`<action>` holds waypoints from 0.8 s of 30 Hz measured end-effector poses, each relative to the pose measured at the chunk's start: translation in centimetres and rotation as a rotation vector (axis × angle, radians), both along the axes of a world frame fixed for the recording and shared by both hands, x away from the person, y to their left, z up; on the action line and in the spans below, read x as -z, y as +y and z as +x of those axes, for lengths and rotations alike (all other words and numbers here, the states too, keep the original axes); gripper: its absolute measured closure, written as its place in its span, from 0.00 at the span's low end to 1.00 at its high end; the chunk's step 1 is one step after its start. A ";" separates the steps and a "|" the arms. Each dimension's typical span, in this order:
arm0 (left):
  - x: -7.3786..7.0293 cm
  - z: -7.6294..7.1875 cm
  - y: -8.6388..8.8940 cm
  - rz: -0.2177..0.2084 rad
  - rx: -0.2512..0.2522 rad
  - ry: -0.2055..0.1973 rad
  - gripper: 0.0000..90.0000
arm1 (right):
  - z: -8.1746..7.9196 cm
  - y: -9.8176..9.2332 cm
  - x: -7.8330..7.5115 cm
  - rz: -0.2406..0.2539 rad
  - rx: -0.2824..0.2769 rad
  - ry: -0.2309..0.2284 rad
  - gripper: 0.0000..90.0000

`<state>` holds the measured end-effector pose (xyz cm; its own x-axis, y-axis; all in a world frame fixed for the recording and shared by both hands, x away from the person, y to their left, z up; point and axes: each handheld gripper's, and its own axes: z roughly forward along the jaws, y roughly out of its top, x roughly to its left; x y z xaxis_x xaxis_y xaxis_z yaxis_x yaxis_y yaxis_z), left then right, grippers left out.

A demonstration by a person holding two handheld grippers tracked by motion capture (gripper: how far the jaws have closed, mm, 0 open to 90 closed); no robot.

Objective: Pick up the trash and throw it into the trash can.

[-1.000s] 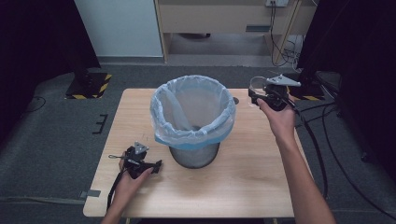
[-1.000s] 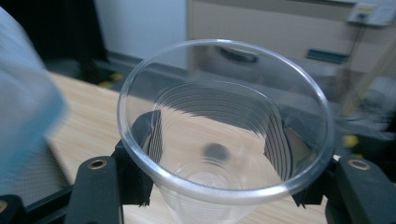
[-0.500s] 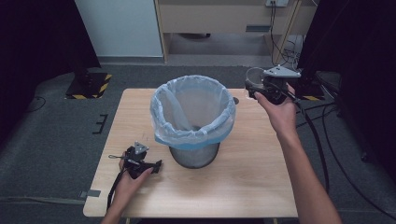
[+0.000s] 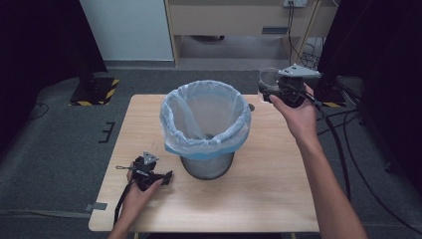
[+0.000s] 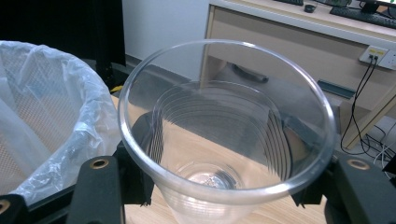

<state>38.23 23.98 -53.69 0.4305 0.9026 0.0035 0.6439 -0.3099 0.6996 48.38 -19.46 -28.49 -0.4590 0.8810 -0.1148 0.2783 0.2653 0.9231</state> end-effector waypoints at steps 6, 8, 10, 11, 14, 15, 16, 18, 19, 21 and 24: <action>0.0 0.0 0.0 0.001 0.000 0.000 0.00 | -0.3 0.2 -0.6 -0.003 -0.013 -0.009 0.42; 0.0 0.0 0.0 0.001 0.000 0.001 0.00 | -0.4 0.3 -0.9 -0.005 -0.019 -0.014 0.41; 0.0 0.0 0.0 0.001 0.000 0.001 0.00 | -0.4 0.4 -0.9 -0.005 -0.018 -0.013 0.41; 0.0 0.0 0.0 0.001 0.000 0.001 0.00 | -0.4 0.4 -1.0 -0.006 -0.015 -0.017 0.42; 0.0 0.0 0.0 0.001 0.000 0.001 0.00 | -0.3 0.5 -1.1 -0.002 -0.015 -0.015 0.42; 0.0 0.0 0.0 0.001 0.000 0.001 0.00 | -0.2 0.6 -1.1 -0.002 -0.018 -0.010 0.41; 0.0 0.0 0.0 0.001 0.000 0.001 0.00 | -0.2 0.6 -1.1 -0.002 -0.018 -0.010 0.41; 0.0 0.0 0.0 0.001 0.000 0.001 0.00 | -0.3 0.8 -1.3 0.000 -0.028 -0.006 0.41; 0.0 0.0 0.0 0.001 0.000 0.001 0.00 | -0.3 0.8 -1.3 0.000 -0.028 -0.006 0.41; 0.0 0.0 0.0 0.001 0.001 0.001 0.00 | -0.4 1.0 -1.6 0.010 -0.046 -0.010 0.41; 0.0 0.0 0.0 0.001 0.001 0.001 0.00 | -0.6 1.1 -2.0 0.015 -0.060 -0.022 0.41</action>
